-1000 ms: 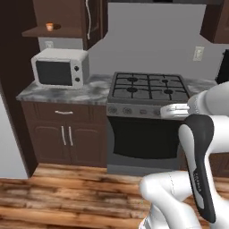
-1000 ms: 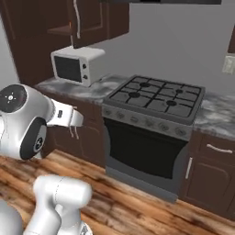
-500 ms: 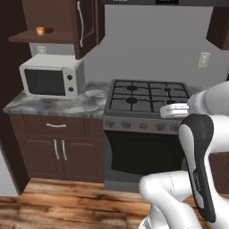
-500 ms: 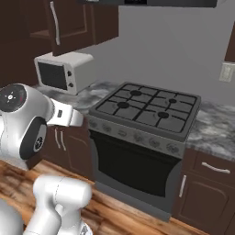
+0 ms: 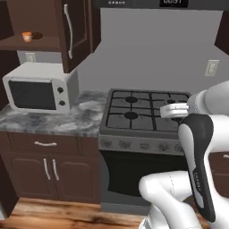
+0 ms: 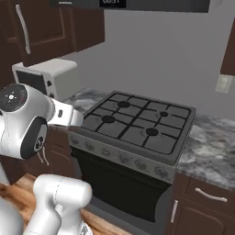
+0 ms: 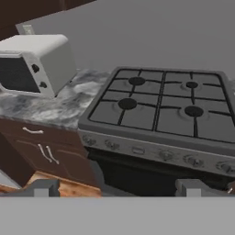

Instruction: Pick the avocado and bread from the counter and place them on the plate. Then pick the jam from the cabinet and place it next to the plate. Lastly close the cabinet door.

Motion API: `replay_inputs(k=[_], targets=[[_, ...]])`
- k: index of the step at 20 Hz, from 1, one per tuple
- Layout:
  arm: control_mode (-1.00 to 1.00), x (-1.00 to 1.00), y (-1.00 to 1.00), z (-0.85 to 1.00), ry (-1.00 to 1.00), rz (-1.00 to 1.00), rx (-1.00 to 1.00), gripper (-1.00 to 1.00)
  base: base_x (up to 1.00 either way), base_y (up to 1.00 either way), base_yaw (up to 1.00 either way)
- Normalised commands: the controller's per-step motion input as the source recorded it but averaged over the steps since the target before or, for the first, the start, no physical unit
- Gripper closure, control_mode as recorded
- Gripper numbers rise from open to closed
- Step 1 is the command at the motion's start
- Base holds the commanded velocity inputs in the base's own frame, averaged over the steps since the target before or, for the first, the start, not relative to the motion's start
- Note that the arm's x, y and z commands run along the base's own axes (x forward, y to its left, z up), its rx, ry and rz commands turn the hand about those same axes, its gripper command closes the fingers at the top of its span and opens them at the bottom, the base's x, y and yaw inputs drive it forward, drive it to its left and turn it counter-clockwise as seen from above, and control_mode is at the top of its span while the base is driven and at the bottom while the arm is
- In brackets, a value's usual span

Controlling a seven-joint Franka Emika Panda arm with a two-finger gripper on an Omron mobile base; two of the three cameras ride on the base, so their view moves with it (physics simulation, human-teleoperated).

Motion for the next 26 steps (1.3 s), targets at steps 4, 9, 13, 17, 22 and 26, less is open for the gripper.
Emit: replay_inputs(k=[4,9,13,17,22,26], targets=[[1.0,0.0,0.0,0.0,0.0,0.0,0.0,-1.0,0.3,0.21,-0.01],[1.0,0.0,0.0,0.0,0.0,0.0,0.0,-1.0,-0.01,0.94,-0.04],[1.0,0.0,0.0,0.0,0.0,0.0,0.0,-1.0,-0.09,1.0,-0.05],[1.0,0.0,0.0,0.0,0.0,0.0,0.0,-1.0,-0.23,0.76,-0.13],[1.0,0.0,0.0,0.0,0.0,0.0,0.0,-1.0,-0.27,0.77,-0.17],[1.0,0.0,0.0,0.0,0.0,0.0,0.0,-1.0,-0.01,1.0,-0.19]])
